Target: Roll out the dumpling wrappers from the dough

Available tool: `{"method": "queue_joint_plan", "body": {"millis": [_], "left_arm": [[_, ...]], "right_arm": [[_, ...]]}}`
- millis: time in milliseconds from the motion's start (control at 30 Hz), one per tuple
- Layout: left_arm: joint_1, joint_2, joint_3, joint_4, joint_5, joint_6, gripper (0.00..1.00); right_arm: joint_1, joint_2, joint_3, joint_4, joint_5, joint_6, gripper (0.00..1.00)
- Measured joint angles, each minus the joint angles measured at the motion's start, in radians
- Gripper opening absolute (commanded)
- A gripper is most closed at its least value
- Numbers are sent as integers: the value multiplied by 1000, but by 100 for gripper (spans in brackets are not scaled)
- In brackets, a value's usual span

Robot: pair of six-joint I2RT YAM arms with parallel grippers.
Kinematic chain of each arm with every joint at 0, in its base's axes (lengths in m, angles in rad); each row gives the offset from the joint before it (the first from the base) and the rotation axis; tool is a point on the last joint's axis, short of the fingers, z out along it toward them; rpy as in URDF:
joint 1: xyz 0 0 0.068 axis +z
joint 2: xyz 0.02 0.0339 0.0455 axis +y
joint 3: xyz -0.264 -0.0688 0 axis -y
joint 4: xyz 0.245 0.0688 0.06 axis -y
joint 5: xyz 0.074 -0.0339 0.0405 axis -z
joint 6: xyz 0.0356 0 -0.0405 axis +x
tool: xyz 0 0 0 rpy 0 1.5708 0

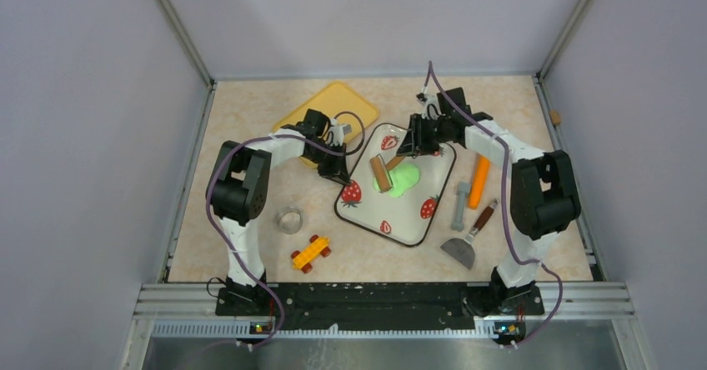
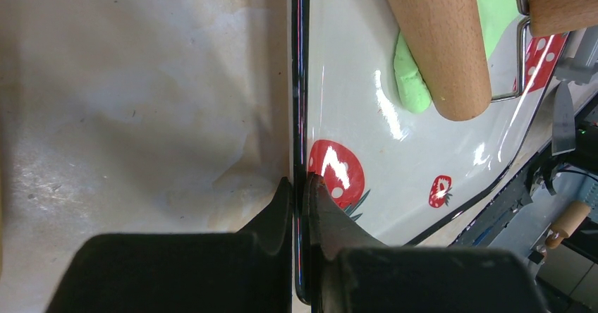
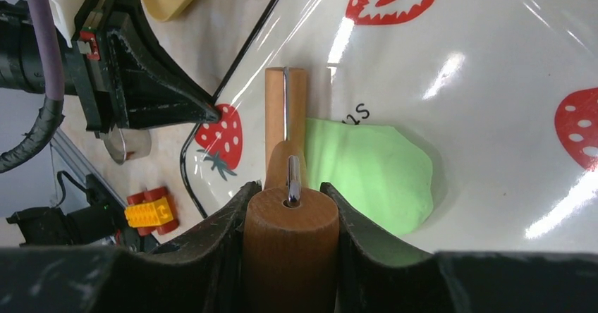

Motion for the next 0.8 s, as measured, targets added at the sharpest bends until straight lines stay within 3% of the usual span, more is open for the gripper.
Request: {"method": "queue_joint_plan", "body": {"millis": [333, 633, 800], "left_arm": [[-2, 0, 0, 2, 2, 7, 0], [-2, 0, 0, 2, 3, 12, 0], [-2, 0, 0, 2, 3, 13, 0]], "right_arm": [[-12, -40, 280, -304, -12, -211, 0], [35, -97, 320, -505, 117, -599, 0], [121, -99, 285, -506, 211, -737, 0]]}}
